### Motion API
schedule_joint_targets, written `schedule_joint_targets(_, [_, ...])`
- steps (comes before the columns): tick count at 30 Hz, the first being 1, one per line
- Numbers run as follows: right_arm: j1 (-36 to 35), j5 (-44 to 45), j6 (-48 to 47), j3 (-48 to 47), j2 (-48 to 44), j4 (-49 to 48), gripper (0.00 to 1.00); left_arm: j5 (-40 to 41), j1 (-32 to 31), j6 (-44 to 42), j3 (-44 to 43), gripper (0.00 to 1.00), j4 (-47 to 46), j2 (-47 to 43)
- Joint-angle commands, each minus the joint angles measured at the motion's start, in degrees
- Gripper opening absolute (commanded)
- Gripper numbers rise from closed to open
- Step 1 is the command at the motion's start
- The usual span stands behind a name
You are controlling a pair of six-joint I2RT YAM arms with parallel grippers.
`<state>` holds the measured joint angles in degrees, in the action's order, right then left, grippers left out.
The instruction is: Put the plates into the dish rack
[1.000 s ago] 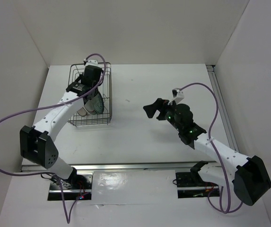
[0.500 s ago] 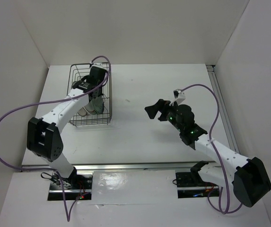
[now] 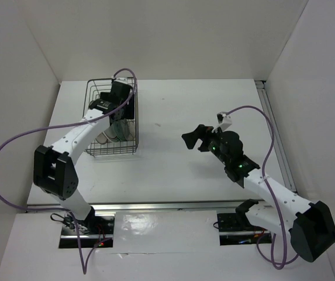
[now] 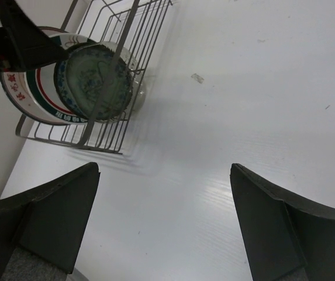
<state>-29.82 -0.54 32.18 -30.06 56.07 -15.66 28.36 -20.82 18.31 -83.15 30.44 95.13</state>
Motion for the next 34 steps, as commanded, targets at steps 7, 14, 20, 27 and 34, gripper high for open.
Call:
schedule_joint_targets(7, [0.3,17.2,-8.7,-21.8,-3.2,35.3,1.0,-9.7,0.1,-2.5,1.5,1.0,-1.6,-20.8])
schedule_joint_targets(14, [0.3,24.8,-9.9,-37.2,-6.1,52.0,1.0,-12.6,0.1,-3.0,2.6,1.0,-2.3,-36.7])
schedule_joint_targets(20, [0.3,29.9,-12.6,-46.1,-10.5,62.8,1.0,-6.8,0.1,-4.1,2.6,1.0,-1.8,-45.7])
schedule_joint_targets(27, [0.3,31.7,-13.7,-50.2,-15.0,68.0,1.0,-6.8,0.1,-4.1,4.6,1.0,-4.1,-49.5])
schedule_joint_targets(34, [0.3,31.7,-13.7,-53.1,-15.1,70.4,1.0,-8.6,0.1,-4.1,5.1,1.0,-4.6,-50.1])
